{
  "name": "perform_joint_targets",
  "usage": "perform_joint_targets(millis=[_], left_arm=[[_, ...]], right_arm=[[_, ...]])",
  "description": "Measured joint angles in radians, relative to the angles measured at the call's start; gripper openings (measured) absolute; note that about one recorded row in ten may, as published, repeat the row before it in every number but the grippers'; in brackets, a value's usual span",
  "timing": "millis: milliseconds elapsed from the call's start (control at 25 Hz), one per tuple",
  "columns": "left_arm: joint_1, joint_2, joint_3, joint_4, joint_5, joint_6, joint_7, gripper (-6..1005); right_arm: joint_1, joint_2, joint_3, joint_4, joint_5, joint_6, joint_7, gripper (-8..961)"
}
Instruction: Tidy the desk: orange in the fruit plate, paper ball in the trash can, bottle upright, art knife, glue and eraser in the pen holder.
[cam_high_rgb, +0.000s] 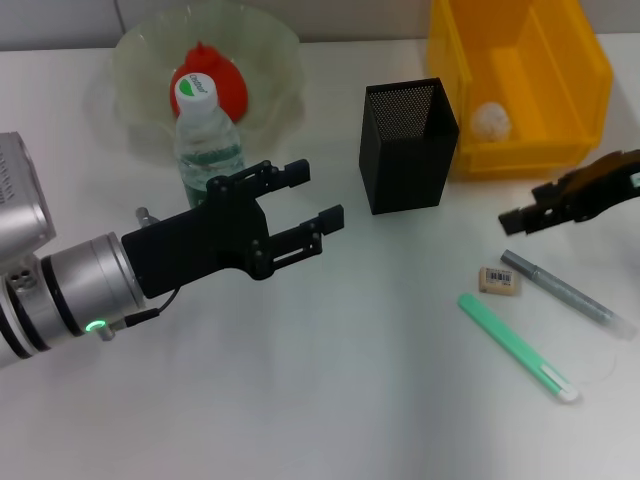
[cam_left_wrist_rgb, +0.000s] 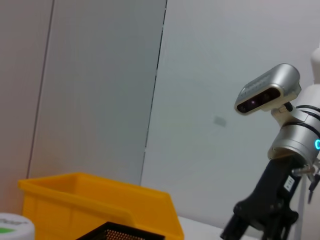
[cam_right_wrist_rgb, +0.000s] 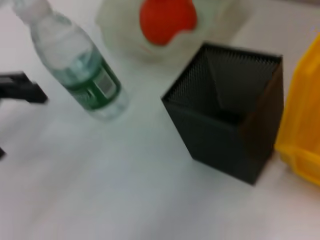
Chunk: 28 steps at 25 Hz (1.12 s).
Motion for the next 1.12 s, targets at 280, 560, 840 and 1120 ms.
perform_joint_targets(millis=[280, 560, 840, 1120], left_arm=[[0.002, -0.001, 0.002, -0.002, -0.002, -0.026, 0.001, 695], [-0.002, -0.001, -0.005, -0.01, -0.004, -0.04, 0.0, 695], [-0.008, -0.001, 0.003, -0.014, -0.027, -0.064, 0.0, 695], [-0.012, -0.001, -0.002, -0.015, -0.028, -0.072, -0.001, 696]], right_arm=[[0.011, 0.001, -0.186, 0.002, -0.125, 0.078, 0.134, 768], [0.016, 0.001, -0.205, 0.002, -0.158, 0.081, 0.138, 767], [0.029, 0.003, -0.266, 0.024, -0.145, 0.095, 0.134, 768], [0.035, 0.006, -0.394, 0.005, -0.137, 0.118, 0.1, 768]])
